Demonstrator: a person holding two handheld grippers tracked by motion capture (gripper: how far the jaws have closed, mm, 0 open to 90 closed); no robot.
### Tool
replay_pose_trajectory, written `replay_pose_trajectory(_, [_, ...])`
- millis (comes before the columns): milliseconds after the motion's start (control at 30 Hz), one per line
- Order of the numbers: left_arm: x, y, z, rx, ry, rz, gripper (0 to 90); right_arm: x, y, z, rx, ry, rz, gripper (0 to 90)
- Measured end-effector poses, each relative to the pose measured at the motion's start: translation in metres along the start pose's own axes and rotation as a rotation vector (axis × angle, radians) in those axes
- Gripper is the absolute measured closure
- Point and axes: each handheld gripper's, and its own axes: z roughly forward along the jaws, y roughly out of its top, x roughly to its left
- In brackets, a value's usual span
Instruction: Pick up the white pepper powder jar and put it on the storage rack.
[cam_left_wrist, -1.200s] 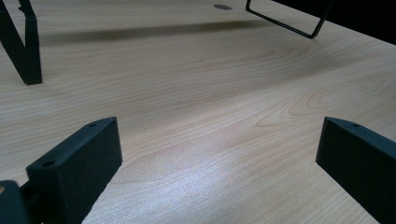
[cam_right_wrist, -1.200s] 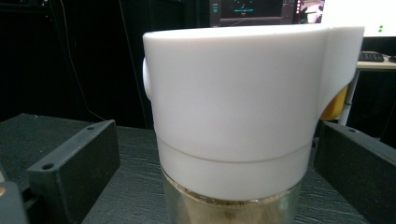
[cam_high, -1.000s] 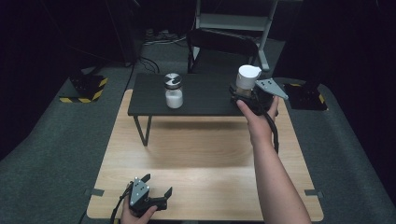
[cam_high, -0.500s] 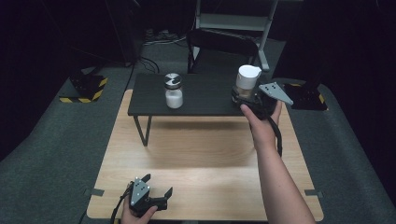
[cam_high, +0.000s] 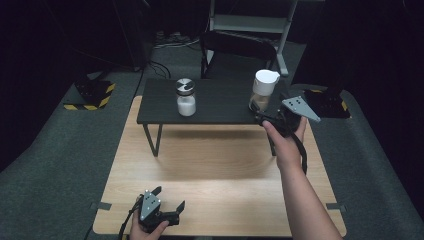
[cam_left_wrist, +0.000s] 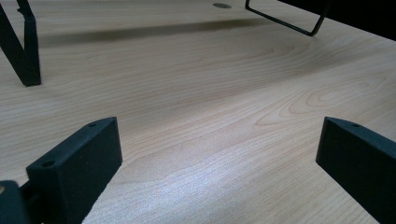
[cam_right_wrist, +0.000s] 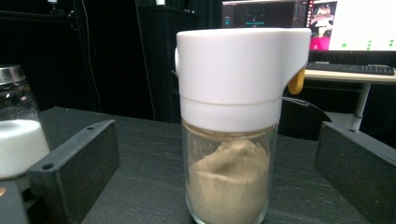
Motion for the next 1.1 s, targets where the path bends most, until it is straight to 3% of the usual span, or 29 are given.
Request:
replay_pose_trajectory(467, [-0.001,0.000,0.000,0.000,0.001,0.006,0.6,-0.005,-0.014,-0.028,-0.006,0.020,-0.005,0.3])
replay_pose_trajectory(1100, [-0.003,-0.001,0.000,-0.002,0.002,0.019,0.6,-0.009,-0.051,-0.072,-0.014,0.059,0.003,0.3])
